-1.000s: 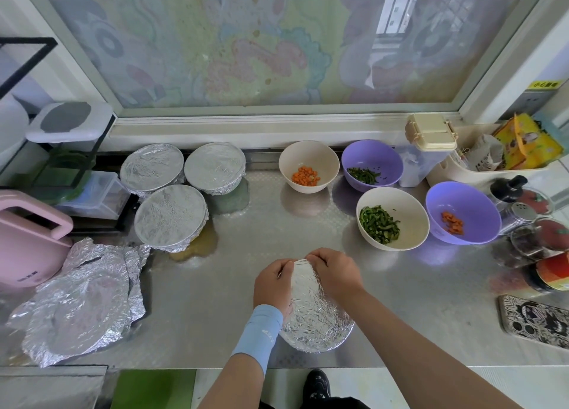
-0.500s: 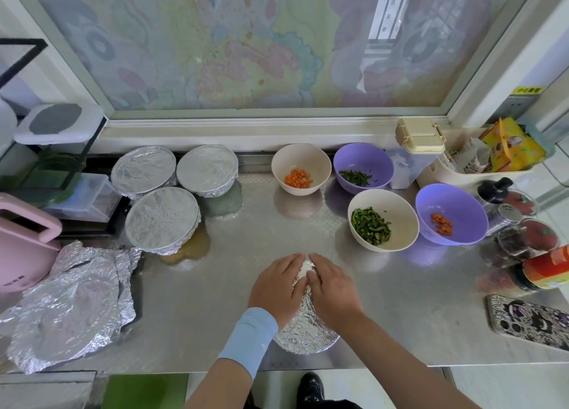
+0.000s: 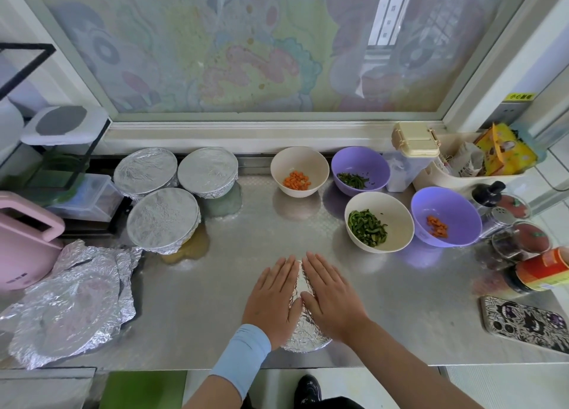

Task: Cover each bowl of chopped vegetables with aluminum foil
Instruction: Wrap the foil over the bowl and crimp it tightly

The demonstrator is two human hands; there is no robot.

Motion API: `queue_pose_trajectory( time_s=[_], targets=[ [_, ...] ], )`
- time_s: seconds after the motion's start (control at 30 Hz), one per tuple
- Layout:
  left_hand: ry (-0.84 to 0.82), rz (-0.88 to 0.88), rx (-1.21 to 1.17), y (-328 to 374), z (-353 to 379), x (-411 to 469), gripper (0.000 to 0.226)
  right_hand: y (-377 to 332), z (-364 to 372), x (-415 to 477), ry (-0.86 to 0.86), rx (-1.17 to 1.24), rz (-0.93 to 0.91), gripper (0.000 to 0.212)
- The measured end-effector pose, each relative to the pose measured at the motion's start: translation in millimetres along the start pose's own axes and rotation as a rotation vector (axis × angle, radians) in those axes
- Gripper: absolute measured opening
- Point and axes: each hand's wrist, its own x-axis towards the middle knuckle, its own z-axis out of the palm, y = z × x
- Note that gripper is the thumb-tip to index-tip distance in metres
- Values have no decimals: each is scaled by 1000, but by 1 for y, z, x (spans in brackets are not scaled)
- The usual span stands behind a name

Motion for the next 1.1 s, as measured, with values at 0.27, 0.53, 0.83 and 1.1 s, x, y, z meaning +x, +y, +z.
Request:
queue_pose_trajectory(
  time_s=[0.27, 0.53, 0.83, 1.1],
  targets=[
    [67, -42, -41, -4, -12, 10, 65, -3, -5, 16, 37, 90, -5, 65],
    [6, -99, 23, -4, -14, 17, 85, 3, -8, 42, -21, -2, 3, 72],
    [62, -109, 13, -2, -7, 10, 90, 0, -7, 33, -15, 15, 48, 73],
    [120, -40, -61, -20, -11, 16, 75, -8, 8, 17, 80, 78, 236, 76]
  ],
)
